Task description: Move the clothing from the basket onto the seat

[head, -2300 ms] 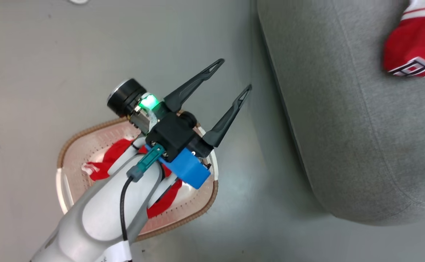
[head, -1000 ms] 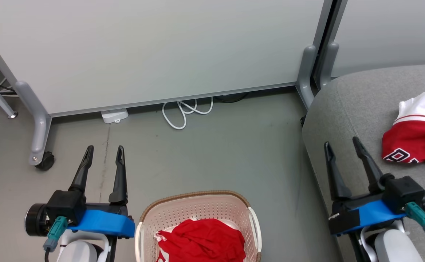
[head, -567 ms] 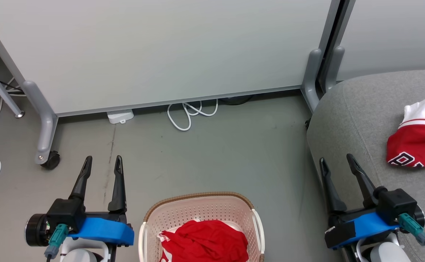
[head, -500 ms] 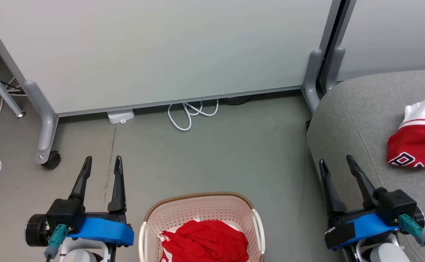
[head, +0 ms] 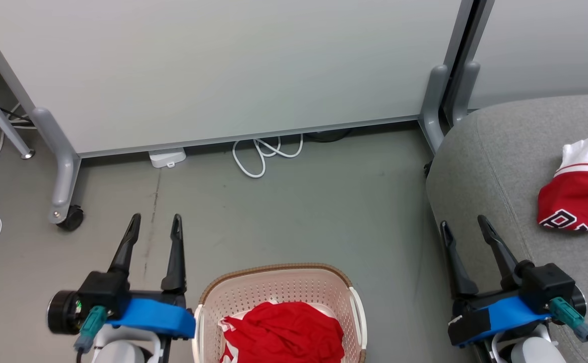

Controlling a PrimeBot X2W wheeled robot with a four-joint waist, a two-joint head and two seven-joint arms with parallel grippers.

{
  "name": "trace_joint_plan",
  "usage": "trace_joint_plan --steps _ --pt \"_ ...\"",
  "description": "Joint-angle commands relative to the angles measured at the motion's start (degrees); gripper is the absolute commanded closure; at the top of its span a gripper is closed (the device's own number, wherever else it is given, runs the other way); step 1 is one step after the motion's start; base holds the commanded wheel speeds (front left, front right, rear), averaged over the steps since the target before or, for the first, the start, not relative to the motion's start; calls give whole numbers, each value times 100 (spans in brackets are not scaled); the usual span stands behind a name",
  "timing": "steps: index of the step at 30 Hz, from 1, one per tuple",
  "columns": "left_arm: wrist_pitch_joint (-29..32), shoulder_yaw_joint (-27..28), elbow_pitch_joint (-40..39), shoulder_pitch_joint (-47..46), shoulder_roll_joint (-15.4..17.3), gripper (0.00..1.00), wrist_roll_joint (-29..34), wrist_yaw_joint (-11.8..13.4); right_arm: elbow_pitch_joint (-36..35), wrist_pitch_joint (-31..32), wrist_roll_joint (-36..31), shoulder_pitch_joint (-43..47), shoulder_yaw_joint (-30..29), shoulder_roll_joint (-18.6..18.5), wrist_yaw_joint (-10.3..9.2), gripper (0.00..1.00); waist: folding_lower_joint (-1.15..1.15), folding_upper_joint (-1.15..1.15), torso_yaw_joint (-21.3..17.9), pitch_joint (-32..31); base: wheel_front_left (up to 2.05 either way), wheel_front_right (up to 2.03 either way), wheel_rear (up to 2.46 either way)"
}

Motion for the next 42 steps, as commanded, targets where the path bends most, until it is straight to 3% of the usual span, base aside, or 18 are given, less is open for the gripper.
trace_joint_plan --steps 1,10,23,32,42 --pt "-16 -75 19 -131 31 0 3 -14 -37 -20 26 -20 -7 15 1 0 0 0 -31 35 0 0 0" --pt "-16 -984 466 -877 307 0 -151 -14 -320 -20 -45 -528 11 13 1 0 0 0 -384 694 0 0 0" --pt "-16 -2755 2167 -2635 1115 0 -542 -12 -732 -20 181 -1608 148 15 1 0 0 0 -1043 2437 0 0 0" --pt "-16 -4283 3213 -3759 1497 0 -810 -12 -945 -20 375 -2154 297 16 1 0 0 0 -1255 3548 0 0 0" --pt "160 -6049 4279 -4684 1610 0 -1181 -13 -1168 -20 464 -2610 460 16 1 0 0 0 -1459 4480 0 0 0"
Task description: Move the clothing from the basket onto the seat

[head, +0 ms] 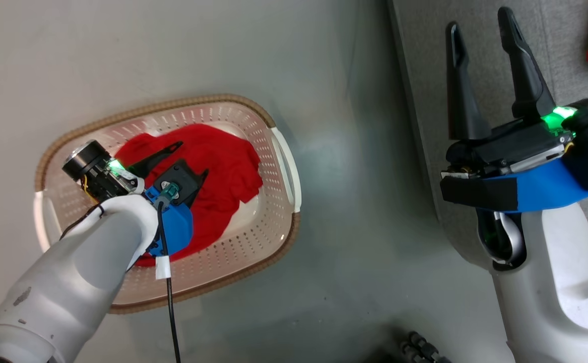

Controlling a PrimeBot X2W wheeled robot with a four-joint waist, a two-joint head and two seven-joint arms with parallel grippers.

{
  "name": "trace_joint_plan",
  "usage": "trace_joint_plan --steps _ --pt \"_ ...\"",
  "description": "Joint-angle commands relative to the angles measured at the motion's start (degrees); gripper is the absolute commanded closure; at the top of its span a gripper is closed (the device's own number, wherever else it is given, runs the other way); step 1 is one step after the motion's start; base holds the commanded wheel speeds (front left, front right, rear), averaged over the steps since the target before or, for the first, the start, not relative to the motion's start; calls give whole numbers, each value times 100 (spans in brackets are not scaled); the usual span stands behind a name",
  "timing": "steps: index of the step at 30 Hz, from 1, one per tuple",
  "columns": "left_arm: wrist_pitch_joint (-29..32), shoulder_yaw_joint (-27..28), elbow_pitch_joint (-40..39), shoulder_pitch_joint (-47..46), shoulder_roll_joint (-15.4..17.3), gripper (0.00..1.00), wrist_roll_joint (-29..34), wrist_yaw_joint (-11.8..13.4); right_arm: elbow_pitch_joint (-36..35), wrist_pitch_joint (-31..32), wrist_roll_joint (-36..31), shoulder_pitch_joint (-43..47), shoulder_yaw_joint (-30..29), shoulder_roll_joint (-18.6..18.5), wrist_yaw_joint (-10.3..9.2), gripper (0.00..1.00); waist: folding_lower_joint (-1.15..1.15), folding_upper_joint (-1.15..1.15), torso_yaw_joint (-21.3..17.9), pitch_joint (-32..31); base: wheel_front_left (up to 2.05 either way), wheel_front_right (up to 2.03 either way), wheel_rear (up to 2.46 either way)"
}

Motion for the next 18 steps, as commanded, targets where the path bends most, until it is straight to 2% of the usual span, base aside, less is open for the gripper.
trace_joint_plan --steps 1,6,18 --pt "59 -204 110 -162 56 0 -84 -9 -66 -20 38 -141 14 11 1 0 -2 0 -153 340 0 0 0" --pt "399 -762 446 -442 143 0 -330 -9 -242 -20 38 -247 44 11 1 0 -2 0 -261 725 0 0 0" --pt "1578 -1002 728 -670 473 0 -69 -9 -821 -20 157 -304 166 12 1 0 -2 0 -496 1465 0 0 0"
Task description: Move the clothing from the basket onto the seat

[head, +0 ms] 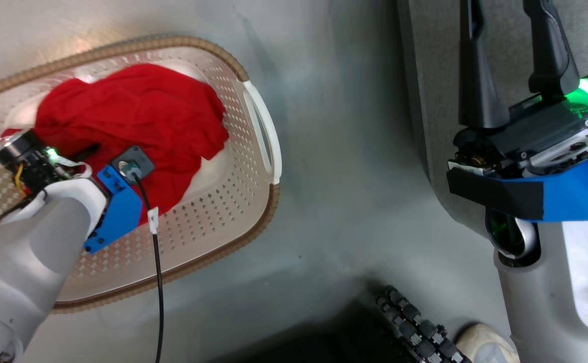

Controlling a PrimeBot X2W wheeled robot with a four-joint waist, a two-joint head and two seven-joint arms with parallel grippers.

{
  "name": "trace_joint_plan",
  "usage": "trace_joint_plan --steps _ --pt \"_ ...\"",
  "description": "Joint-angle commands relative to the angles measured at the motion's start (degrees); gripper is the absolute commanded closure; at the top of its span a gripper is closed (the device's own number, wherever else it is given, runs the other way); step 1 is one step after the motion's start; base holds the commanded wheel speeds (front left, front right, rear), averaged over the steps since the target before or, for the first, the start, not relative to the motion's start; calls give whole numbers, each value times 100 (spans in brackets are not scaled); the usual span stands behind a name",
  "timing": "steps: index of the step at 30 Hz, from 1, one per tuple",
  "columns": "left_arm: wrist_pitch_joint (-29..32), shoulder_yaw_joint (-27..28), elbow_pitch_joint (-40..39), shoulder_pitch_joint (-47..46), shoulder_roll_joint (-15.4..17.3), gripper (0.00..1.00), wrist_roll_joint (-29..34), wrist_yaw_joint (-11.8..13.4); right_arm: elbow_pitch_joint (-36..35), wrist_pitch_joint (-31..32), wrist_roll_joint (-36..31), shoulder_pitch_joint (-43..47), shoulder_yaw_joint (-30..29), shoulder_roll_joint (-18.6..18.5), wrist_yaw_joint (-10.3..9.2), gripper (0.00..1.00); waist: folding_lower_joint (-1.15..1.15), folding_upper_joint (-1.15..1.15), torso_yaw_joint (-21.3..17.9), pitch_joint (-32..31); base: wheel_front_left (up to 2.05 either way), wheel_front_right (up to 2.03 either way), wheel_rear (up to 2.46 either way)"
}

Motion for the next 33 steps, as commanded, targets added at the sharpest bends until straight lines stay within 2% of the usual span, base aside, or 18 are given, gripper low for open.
trace_joint_plan --steps 1,8,14,15,16,17,25,30,33 --pt "61 -15 28 -72 57 0 1 -9 -36 -21 20 -74 0 12 1 0 -1 0 -71 146 0 0 0" --pt "495 -23 219 -197 155 0 226 1 -206 -20 27 -38 -40 13 1 0 -1 0 -130 443 0 0 0" --pt "745 -29 425 -239 33 0 342 -1 -333 -20 -32 44 -113 13 1 0 -1 0 -77 492 0 0 0" --pt "784 -28 439 -256 -6 16 344 -2 -340 -20 -34 47 -125 13 1 0 -1 0 -66 491 0 0 0" --pt "819 -29 454 -275 -49 69 357 -2 -346 -20 -48 43 -135 13 1 0 -1 0 -55 489 0 0 0" --pt "839 -30 456 -285 -90 99 362 -2 -348 -20 -58 35 -144 13 1 0 -1 0 -44 486 0 0 0" --pt "926 -37 316 -324 -414 100 351 -16 -294 -20 -130 -71 -193 12 1 0 -1 0 43 390 0 0 0" --pt "702 -23 114 -398 -648 100 256 -12 -201 -20 -180 -59 -259 11 1 0 -1 0 172 190 0 0 0" --pt "349 -15 83 -311 -616 100 119 -3 -141 -20 -207 -58 -316 12 1 0 -1 0 286 -8 0 0 0"
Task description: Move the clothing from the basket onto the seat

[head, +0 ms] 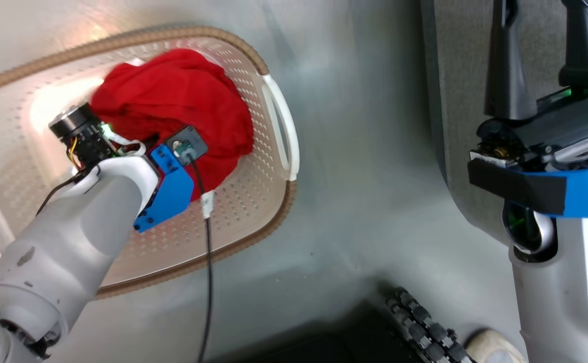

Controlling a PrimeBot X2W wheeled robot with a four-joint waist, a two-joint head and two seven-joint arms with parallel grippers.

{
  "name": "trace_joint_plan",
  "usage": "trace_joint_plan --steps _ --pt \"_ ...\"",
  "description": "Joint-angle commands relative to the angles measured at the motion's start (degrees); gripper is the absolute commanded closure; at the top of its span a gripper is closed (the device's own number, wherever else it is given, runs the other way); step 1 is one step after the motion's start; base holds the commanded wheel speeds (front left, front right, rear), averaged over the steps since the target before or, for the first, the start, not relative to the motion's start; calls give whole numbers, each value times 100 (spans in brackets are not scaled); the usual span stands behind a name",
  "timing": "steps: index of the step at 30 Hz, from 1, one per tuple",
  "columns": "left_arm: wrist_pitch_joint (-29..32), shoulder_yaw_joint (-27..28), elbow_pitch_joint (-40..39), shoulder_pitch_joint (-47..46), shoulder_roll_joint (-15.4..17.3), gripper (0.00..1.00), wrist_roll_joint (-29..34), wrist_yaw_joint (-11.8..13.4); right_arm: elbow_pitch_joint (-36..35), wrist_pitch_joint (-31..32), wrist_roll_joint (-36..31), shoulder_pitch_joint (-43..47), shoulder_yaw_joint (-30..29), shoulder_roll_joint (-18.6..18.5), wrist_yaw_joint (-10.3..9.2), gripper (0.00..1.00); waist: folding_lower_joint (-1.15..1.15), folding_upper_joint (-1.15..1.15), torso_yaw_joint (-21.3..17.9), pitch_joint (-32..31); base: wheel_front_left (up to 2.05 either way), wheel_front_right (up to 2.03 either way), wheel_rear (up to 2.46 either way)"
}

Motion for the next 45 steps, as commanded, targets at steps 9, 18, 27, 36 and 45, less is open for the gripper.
trace_joint_plan --steps 9,18,27,36,45 --pt "-1098 164 71 225 -333 100 -404 11 379 -20 -213 124 -131 9 1 0 -4 0 443 -961 0 0 0" --pt "-1915 451 271 356 -734 100 -815 11 802 -20 -409 477 -257 7 1 0 -4 0 781 -2007 0 0 0" --pt "-2117 911 -226 570 -783 100 -1215 8 1203 -21 -552 1053 -451 6 1 0 -4 0 1058 -3108 0 0 0" --pt "-2117 1713 -1226 1150 -480 100 -1220 118 1452 -20 -564 1707 -483 7 1 0 -4 0 1179 -4108 0 0 0" --pt "-2117 2321 -1985 1983 -401 100 -1011 197 1583 -20 -542 2307 -495 7 1 0 -4 0 1241 -4972 0 0 0"
